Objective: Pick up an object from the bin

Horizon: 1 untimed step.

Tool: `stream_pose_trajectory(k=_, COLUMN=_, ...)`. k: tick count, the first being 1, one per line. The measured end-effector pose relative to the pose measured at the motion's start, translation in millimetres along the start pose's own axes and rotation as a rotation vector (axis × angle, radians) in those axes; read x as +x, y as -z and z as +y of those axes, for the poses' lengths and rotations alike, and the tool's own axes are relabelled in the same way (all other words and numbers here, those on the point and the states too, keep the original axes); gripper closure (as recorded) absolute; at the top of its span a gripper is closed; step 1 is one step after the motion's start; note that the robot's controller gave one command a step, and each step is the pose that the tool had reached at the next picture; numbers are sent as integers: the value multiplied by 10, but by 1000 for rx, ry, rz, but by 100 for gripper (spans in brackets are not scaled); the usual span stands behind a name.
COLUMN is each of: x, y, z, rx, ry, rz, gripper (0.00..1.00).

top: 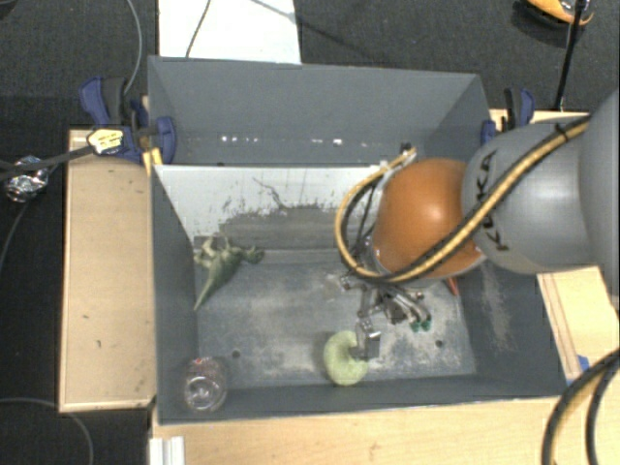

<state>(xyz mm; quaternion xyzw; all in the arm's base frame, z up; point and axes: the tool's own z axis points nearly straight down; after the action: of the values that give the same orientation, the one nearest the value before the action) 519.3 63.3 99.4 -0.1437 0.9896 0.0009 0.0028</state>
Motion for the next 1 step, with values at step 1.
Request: stream_pose_trajectory(k=1, x=86, y=-139, z=-23, rx=1, ry=235, rz=1, gripper=0)
